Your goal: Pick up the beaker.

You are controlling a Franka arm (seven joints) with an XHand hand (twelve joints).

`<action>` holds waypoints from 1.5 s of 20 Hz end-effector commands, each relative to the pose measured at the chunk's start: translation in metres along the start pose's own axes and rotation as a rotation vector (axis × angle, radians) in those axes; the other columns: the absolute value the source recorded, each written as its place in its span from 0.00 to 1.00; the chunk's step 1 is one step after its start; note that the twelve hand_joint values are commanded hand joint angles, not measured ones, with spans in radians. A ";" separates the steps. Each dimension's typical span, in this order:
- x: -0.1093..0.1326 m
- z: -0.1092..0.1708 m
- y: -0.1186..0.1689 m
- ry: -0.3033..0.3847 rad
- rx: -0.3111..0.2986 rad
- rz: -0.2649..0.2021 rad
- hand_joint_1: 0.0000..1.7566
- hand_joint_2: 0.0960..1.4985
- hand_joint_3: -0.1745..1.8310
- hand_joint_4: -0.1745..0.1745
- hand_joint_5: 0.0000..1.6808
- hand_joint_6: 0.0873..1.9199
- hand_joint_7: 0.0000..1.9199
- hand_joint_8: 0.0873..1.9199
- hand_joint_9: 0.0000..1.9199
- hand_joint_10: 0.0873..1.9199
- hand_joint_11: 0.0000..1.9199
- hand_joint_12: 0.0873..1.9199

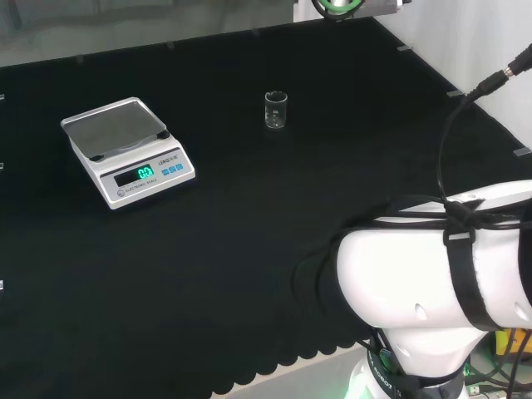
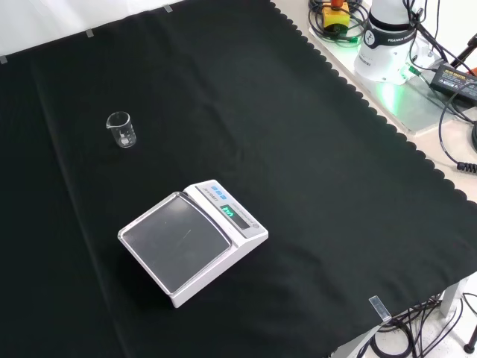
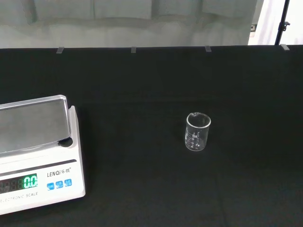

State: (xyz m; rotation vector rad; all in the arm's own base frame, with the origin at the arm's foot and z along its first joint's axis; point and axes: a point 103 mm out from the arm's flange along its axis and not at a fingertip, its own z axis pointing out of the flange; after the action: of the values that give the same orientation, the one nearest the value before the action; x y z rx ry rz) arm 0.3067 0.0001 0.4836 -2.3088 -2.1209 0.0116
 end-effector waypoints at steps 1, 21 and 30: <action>0.002 0.000 0.001 -0.017 -0.006 0.000 0.08 0.72 0.03 0.56 0.06 0.01 0.03 0.21 0.02 0.31 0.01 0.73; 0.001 0.116 0.151 0.163 -0.111 0.057 0.12 0.72 0.03 0.56 0.07 0.00 0.00 0.32 0.08 0.42 0.03 0.79; 0.007 0.175 0.239 0.180 -0.259 0.071 0.18 0.72 0.03 0.47 0.13 0.00 0.01 0.37 0.10 0.44 0.06 0.79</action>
State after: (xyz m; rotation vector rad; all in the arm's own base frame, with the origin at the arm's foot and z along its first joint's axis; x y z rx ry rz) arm 0.4494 -0.0023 0.3903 -2.3480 -2.0825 -0.2788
